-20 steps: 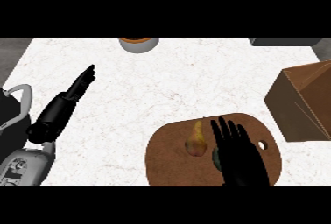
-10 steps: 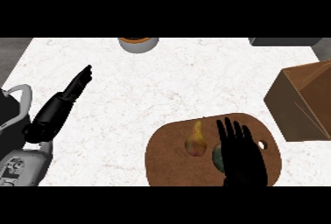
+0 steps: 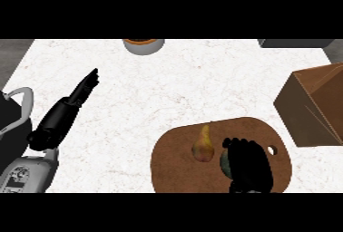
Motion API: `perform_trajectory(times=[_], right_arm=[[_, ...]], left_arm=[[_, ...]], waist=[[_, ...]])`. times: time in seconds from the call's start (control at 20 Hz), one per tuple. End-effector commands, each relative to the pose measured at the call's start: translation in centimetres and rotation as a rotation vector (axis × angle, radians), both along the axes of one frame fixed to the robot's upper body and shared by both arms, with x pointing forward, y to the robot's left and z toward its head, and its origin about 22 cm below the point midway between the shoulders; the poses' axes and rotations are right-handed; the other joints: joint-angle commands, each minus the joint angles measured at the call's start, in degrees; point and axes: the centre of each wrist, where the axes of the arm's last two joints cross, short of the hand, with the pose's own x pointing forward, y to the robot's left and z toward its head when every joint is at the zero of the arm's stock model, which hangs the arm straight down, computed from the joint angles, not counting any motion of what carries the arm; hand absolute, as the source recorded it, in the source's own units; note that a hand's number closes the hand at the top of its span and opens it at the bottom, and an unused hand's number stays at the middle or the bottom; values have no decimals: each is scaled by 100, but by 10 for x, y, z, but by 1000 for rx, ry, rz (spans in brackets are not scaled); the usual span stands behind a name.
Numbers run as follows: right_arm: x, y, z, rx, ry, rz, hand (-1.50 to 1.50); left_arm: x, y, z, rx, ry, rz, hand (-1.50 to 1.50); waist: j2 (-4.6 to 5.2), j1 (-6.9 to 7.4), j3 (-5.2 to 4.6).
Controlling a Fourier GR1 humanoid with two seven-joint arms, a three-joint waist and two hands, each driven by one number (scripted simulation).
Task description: Pick the squash from the cutting board and place it in the cardboard box
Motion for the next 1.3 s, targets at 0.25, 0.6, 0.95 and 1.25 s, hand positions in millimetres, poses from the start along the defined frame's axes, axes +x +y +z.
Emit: perform_trajectory(times=[0.25, 0.6, 0.95, 1.25], right_arm=[[21, -2, -4, -75, -148, 89, 150], [112, 16, 15, 209, -157, -14, 150], [175, 48, 45, 201, -384, 30, 150], [183, 54, 93, 140, -539, 55, 150]], left_arm=[[-2, -14, -13, 7, -10, -7, 0], [10, -2, 12, -5, -40, -36, 0], [11, -9, 11, 22, -33, -28, 0], [8, -6, 21, -6, -12, -12, 0]], waist=[[8, 3, 3], [134, 304, 11], [64, 205, 5], [4, 76, 4]])
